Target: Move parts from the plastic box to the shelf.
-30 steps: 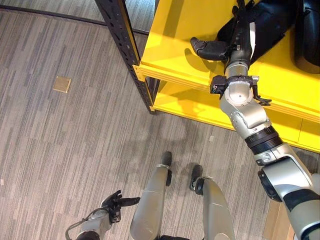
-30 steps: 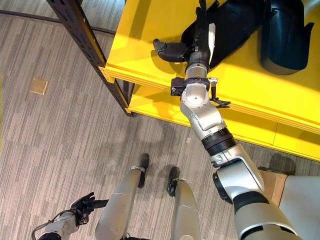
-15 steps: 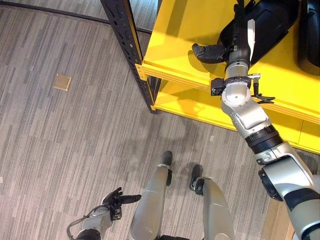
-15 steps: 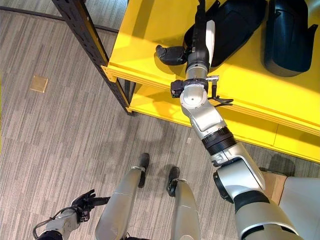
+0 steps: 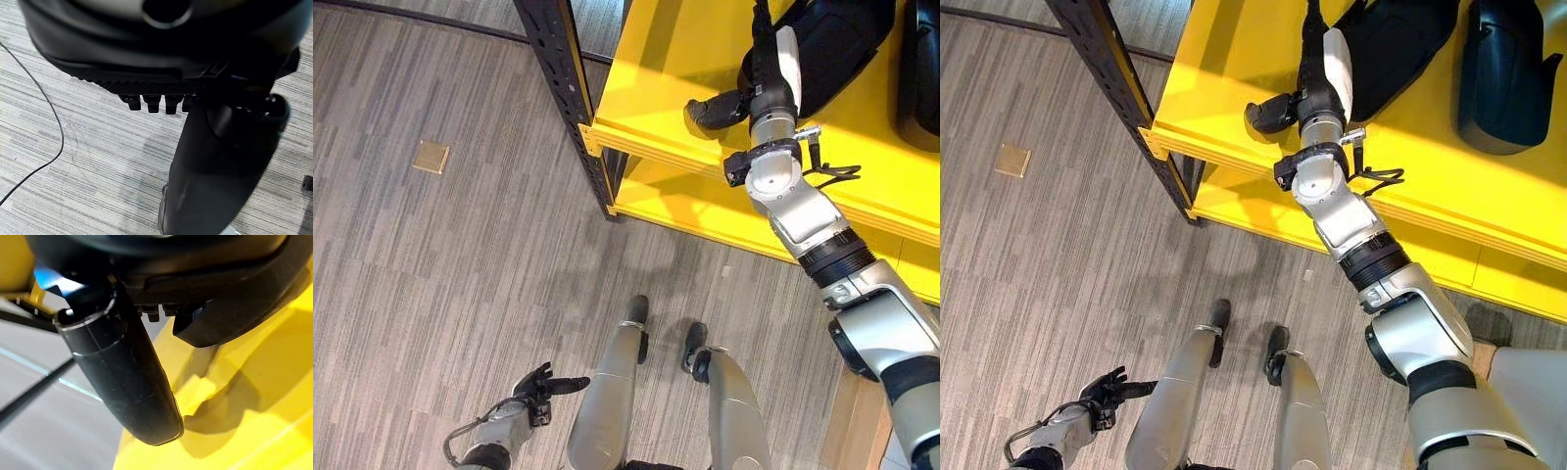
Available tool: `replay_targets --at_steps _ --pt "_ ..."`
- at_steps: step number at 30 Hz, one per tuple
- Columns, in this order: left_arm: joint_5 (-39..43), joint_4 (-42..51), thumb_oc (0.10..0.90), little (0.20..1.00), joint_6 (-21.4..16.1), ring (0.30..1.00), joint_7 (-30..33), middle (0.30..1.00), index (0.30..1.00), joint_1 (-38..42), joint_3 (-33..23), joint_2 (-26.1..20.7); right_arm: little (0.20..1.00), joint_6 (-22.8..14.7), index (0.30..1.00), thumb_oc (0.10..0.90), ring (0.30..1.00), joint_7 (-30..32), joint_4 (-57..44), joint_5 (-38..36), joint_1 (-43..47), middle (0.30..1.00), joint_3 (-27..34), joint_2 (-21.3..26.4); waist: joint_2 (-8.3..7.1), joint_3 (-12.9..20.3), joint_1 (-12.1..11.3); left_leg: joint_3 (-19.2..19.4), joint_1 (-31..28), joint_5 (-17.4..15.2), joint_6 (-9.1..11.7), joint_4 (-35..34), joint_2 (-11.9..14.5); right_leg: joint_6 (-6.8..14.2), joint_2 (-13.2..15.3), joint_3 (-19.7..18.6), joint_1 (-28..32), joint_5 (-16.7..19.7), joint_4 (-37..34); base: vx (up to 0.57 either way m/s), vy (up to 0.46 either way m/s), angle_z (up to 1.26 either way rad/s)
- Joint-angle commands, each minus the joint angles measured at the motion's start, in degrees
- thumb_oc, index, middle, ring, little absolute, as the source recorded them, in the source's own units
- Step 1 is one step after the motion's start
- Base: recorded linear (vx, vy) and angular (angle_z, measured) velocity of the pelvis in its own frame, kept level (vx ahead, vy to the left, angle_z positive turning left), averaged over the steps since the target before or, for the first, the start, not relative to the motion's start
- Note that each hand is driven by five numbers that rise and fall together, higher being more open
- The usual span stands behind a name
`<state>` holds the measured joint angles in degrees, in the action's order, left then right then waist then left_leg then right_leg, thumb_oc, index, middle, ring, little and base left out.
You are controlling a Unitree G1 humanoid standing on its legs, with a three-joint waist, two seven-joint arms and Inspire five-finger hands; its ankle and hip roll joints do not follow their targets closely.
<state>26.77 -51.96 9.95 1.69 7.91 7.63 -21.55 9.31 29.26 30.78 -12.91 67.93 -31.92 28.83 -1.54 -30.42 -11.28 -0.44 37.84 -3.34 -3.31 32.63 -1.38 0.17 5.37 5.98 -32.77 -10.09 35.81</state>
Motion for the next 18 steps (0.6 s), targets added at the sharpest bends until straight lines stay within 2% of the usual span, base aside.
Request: replay_targets --at_steps 1,8,18 --pt "0.03 -2.18 0.900 1.000 -0.81 1.000 -1.12 1.000 1.000 -2.74 0.51 -3.06 1.000 -1.13 1.000 0.900 1.000 -0.63 0.77 1.06 5.57 1.000 -1.00 3.17 -0.77 0.62 -2.65 -1.76 -2.95 -11.71 -2.65 1.79 -1.27 0.50 -0.50 1.14 4.40 -0.94 -3.80 0.01 -0.046 0.03" --pt "-0.71 -1.89 0.900 1.000 -0.74 1.000 -1.34 1.000 1.000 -3.00 0.28 -3.52 1.000 -0.09 1.000 0.900 1.000 -1.13 0.79 0.59 5.77 1.000 -1.62 3.64 -1.20 0.62 -2.71 -1.77 -2.90 -11.95 -2.74 2.26 -1.27 0.32 -0.85 1.08 4.35 -1.01 -3.41 0.01 -0.025 0.00" --pt "-1.17 -2.02 0.900 1.000 -0.53 1.000 -1.25 1.000 1.000 -3.34 -0.38 -3.33 1.000 -1.50 1.000 0.900 1.000 -2.85 0.65 1.71 5.58 1.000 -1.57 4.19 -1.41 0.62 -2.70 -1.79 -2.57 -12.35 -2.92 2.99 -1.36 0.17 -0.90 1.08 3.88 -1.11 -2.76 0.00 0.000 0.00"
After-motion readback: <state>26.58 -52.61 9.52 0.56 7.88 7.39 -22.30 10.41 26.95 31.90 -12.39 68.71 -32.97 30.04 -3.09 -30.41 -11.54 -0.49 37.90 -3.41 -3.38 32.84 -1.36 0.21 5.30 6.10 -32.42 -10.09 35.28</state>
